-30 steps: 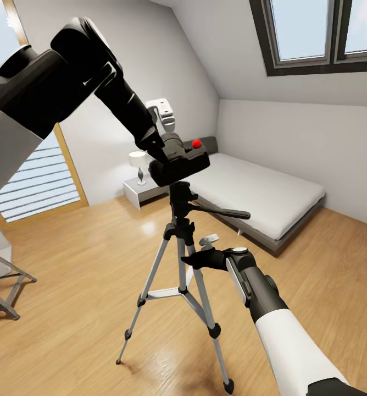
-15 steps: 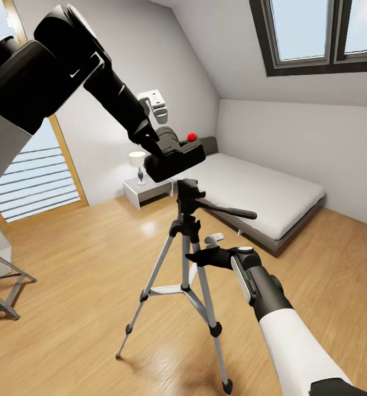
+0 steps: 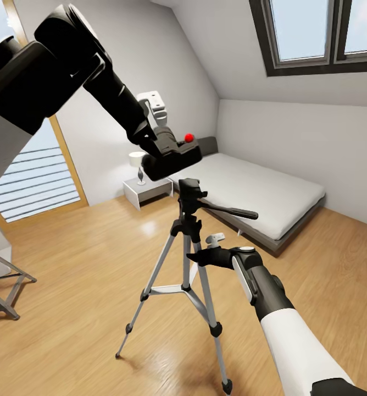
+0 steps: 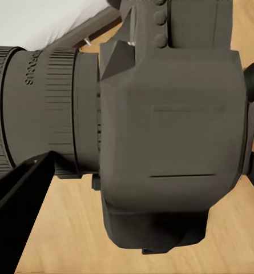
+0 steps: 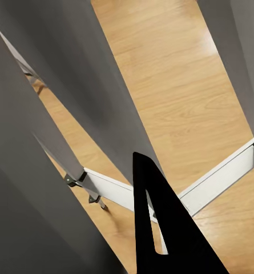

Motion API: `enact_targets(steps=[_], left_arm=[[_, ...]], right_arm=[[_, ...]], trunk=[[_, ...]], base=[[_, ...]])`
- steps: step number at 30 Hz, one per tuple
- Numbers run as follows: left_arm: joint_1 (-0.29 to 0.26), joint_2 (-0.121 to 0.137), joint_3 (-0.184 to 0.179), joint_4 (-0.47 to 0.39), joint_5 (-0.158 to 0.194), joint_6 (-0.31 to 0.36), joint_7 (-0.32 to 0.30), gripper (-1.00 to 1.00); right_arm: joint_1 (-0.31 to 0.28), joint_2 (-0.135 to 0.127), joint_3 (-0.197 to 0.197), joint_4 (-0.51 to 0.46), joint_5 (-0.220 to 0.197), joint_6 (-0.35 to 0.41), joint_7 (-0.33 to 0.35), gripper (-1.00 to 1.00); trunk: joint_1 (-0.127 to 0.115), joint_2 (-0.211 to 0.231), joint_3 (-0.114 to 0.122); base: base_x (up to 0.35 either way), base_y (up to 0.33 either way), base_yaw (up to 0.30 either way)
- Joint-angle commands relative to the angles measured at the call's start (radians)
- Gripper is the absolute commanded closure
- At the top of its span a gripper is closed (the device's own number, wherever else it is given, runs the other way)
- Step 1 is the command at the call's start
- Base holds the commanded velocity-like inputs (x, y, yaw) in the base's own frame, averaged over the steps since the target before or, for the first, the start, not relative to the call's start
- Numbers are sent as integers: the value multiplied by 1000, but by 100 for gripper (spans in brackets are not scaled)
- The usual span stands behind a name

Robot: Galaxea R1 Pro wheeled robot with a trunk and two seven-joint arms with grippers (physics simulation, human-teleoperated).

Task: Attach the digital camera to the camera tripod in the bedroom.

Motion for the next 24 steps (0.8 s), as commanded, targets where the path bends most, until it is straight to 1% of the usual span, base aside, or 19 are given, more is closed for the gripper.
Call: enact_targets(steps=[1,8,22,23,24], left_arm=[[-2,0,-2,-2,-15,11,-10,100],[-2,-2,-2,-2,-48,12,-10,100],[-2,-3,1,-2,-52,10,-10,100],[-2,-3,1,-2,-52,10,-10,100],[-2,-3,1,-2,-52,10,-10,100]], right_arm=[[-1,0,-1,5,13,1,7,100],[-1,0,-1,5,13,1,7,100],[-1,0,-2,3,8,15,4,100],[-1,0,-1,26,67,41,4,100],[-1,0,-2,26,67,47,4,100]], trunk=[[1,-1,-2],[1,-1,-2],[1,-1,-2],[1,-1,-2],[1,-1,-2]], base=[[0,0,0],[0,0,0],[0,0,0],[0,0,0],[0,0,0]])
